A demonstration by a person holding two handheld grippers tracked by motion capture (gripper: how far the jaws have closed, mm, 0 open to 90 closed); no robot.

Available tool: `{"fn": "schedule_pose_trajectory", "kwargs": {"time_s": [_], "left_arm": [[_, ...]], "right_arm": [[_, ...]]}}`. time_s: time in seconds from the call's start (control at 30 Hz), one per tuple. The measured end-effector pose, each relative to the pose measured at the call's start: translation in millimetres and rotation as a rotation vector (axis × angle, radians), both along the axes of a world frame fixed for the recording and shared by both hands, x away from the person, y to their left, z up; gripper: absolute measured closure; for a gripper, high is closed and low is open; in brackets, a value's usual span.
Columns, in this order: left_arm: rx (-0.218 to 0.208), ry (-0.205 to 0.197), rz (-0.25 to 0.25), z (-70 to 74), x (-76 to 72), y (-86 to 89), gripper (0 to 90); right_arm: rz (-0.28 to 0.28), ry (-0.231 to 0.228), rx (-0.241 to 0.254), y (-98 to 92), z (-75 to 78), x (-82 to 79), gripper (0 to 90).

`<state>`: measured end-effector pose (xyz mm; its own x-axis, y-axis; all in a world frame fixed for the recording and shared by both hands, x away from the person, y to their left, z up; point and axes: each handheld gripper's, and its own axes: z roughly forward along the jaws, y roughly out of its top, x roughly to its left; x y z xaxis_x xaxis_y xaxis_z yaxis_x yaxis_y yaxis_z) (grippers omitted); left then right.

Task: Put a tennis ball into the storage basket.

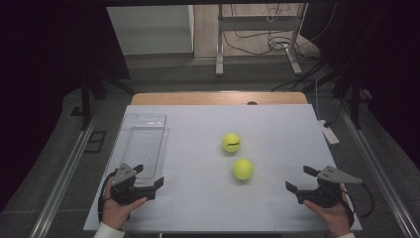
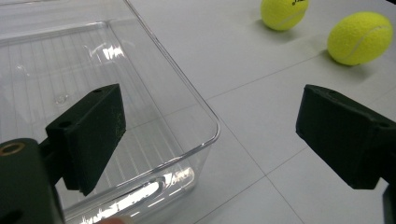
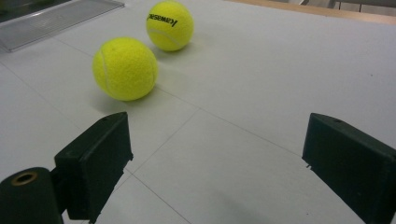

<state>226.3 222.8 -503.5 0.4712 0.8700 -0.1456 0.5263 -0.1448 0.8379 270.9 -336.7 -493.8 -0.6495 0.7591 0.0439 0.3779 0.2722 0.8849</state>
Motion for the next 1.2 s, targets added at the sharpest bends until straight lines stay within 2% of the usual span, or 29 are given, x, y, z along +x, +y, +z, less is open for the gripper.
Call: {"fn": "schedule_pose_trajectory", "kwargs": {"time_s": [0.33, 0.5, 0.67, 1.03, 1.2], "left_arm": [[-0.003, -0.004, 0.008, 0.8, -1.7, 1.9, 9.4], [-0.006, 0.006, 0.001, 1.1, -2.0, 2.1, 9.3], [-0.005, -0.012, 0.0, 3.5, -3.9, 0.7, 9.7], [-0.03, -0.01, 0.008, 8.5, -1.8, -2.0, 9.7], [-0.014, -0.019, 0.007, 9.0, -1.2, -2.7, 9.7]], "right_arm": [[0.009, 0.004, -0.004, 1.6, -1.9, 2.4, 8.6], [0.004, 0.008, -0.02, 3.2, -2.6, 2.4, 8.7], [0.001, 0.009, -0.013, 2.1, -2.2, 1.5, 8.9], [0.005, 0.017, 0.005, -0.3, -5.4, 7.0, 9.6], [0.021, 0.015, -0.006, 2.4, -5.1, 4.7, 9.6]]}}
